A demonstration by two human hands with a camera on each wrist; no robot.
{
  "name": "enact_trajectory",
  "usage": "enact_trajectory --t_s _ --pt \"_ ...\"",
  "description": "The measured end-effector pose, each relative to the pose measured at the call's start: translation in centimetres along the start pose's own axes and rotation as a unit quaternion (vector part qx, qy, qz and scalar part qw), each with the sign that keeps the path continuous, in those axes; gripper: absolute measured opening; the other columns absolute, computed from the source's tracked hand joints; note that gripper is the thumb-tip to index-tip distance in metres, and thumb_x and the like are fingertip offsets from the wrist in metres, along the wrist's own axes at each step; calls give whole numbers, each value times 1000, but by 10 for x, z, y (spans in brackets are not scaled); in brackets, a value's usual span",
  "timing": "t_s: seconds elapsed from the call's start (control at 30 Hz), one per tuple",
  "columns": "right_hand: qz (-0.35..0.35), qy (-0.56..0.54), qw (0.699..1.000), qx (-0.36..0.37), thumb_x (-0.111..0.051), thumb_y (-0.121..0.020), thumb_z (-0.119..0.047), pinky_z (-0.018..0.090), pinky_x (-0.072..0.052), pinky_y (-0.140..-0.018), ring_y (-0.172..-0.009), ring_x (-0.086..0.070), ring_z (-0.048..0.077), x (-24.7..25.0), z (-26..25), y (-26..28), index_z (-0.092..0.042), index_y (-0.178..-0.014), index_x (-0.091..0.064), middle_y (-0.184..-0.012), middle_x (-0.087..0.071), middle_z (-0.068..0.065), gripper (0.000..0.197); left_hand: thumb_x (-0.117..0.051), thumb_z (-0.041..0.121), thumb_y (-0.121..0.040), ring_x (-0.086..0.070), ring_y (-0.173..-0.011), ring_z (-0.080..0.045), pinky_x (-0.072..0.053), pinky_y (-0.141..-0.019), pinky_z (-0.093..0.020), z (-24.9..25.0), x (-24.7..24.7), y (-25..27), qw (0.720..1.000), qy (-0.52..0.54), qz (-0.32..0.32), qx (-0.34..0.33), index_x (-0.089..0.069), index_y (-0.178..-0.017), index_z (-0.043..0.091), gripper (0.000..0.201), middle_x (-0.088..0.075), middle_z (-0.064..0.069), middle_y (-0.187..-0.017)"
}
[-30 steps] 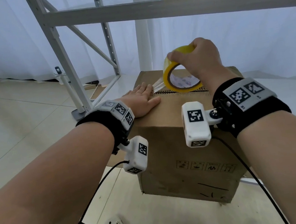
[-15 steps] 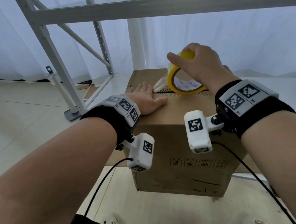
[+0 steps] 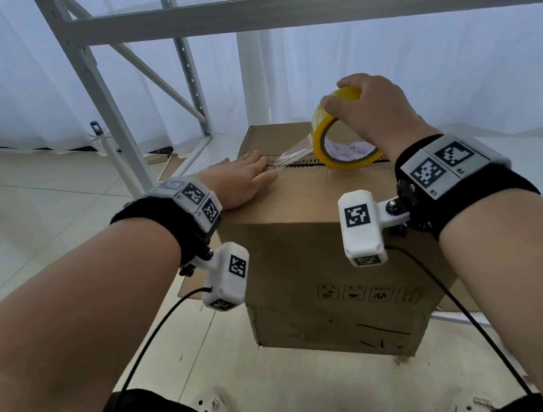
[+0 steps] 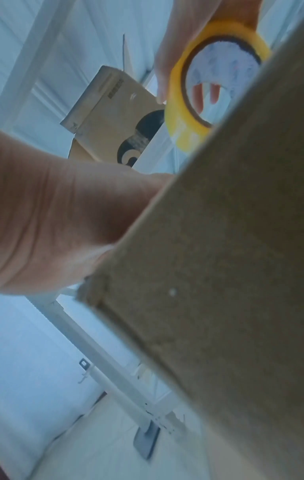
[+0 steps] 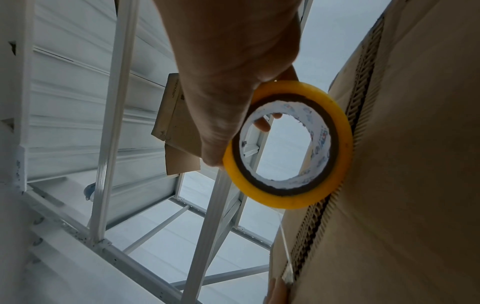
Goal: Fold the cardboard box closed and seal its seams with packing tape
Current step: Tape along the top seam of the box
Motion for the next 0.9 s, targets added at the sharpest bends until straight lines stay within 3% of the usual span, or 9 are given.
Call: enact_trajectory --t_s 0.2,0.27,0.37,0.5,0.6,0.7,0.8,0.83,0.9 --pt "-34 53 998 -11 -34 -93 -62 47 -32 -104 -135 -32 32 -1 1 6 -33 -146 -32 -147 -34 10 60 -15 61 -96 -3 -147 -22 -6 -119 -38 26 -2 -10 998 -4 -4 63 -6 -152 10 76 -1 -9 -159" --pt "-53 66 996 1 -32 -95 -57 48 -32 -104 -134 -33 32 -2 -1 5 -34 -147 -31 -148 -33 11 57 -16 62 -95 -7 -146 -24 -9 -119 -43 47 -1 -14 999 -9 -11 50 -9 -152 11 77 -3 -10 -159" --pt "-73 90 993 18 -36 -96 -51 48 -33 -103 -134 -31 33 -6 -8 7 -35 -146 -31 -147 -33 10 53 -18 57 -98 -10 -146 -22 -9 -118 -41 60 2 -16 1000 5 -9 16 -11 -152 14 69 -4 -8 -159" --pt "-65 101 993 22 -41 -94 -47 44 -35 -98 -131 -34 31 -10 -15 6 -34 -142 -38 -142 -37 8 50 -19 46 -102 -7 -146 -16 -2 -117 -33 30 2 -11 998 49 -7 -26 -14 -152 21 57 -5 -1 -160" --pt "-61 71 996 7 -43 -92 -47 45 -38 -101 -128 -38 30 -8 -11 0 -32 -140 -41 -141 -39 7 50 -20 46 -102 -9 -146 -14 -2 -115 -30 8 2 -6 998 54 0 -30 -19 -151 26 53 -7 4 -159" --pt "-61 53 997 5 -43 -92 -48 48 -38 -104 -128 -39 30 -7 -7 -1 -31 -142 -40 -143 -38 8 53 -25 51 -100 -21 -143 -16 -10 -115 -33 -12 4 -1 996 90 25 -5 -32 -146 33 50 -17 10 -157" --pt "-63 33 997 0 -43 -92 -49 49 -36 -106 -131 -37 31 -4 -5 0 -31 -145 -36 -146 -37 9 56 -34 56 -96 -44 -129 -21 -29 -110 -37 -34 5 2 984 143 91 47 -50 -136 32 50 -45 4 -145" --pt "-64 30 997 2 -43 -92 -51 49 -35 -106 -132 -36 32 -3 -4 1 -31 -146 -35 -147 -36 10 58 -34 56 -96 -46 -127 -22 -31 -109 -38 -36 5 3 983 140 102 56 -52 -135 31 49 -49 1 -142" --pt "-67 25 997 10 -43 -92 -56 47 -34 -107 -134 -34 32 -2 -2 3 -29 -148 -30 -148 -34 10 63 -32 51 -98 -36 -136 -21 -25 -113 -40 -30 4 2 987 107 102 54 -49 -137 27 49 -42 0 -147"
Point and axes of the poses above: each hand's wrist, its own y-axis away from the middle knuckle, its own x-axis out of the back of the hand, z = x × y, the point moved 4 cm from there along -y, towards the middle knuckle
